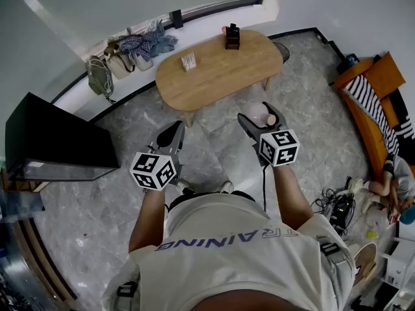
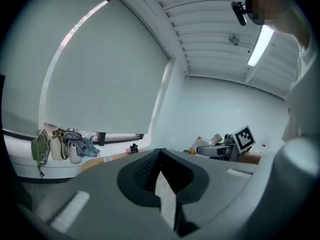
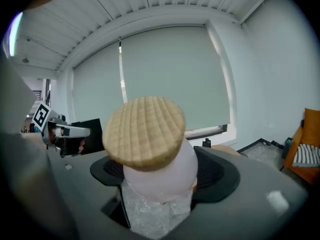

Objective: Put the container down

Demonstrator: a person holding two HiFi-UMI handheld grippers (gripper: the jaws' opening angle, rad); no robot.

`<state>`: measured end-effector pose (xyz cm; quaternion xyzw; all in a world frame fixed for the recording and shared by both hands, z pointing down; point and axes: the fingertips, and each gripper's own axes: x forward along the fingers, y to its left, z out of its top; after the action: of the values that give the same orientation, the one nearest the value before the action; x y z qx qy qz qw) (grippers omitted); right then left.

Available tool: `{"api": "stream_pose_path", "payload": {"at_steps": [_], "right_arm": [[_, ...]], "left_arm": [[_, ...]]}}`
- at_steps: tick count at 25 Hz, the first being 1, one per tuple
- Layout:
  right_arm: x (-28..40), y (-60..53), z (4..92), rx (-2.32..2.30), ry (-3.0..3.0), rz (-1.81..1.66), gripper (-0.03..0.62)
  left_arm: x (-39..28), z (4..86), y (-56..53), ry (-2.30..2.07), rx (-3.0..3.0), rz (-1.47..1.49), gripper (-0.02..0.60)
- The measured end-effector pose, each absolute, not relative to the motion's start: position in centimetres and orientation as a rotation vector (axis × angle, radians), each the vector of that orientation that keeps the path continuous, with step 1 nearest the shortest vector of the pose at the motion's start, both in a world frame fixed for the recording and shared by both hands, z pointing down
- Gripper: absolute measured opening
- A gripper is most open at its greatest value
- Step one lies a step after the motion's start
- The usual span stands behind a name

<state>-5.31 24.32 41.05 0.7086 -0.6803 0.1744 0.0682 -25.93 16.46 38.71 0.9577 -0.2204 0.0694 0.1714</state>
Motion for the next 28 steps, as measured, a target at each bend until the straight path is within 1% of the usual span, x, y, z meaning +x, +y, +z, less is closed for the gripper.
{"api": "stream_pose_path", "payload": {"at_steps": [17, 23, 28], "right_arm": [[-4.0, 24.6, 39.6, 2.131, -2.111, 0.457, 0.411], [-1.5, 25.8, 39.5, 2.117, -2.146, 0.426, 0.411], [1.5, 27.2, 40.4, 2.154, -2.111, 0.445, 0.411]], "left_arm": [[-24.3, 38.7, 17.0, -0.641, 2.724, 0.214, 0.0], [-21.6, 38.3, 18.3, -0.626, 2.746, 0.237, 0.0], [-19.7, 38.9, 17.3, -0.656, 2.71, 0.237, 0.0]]}}
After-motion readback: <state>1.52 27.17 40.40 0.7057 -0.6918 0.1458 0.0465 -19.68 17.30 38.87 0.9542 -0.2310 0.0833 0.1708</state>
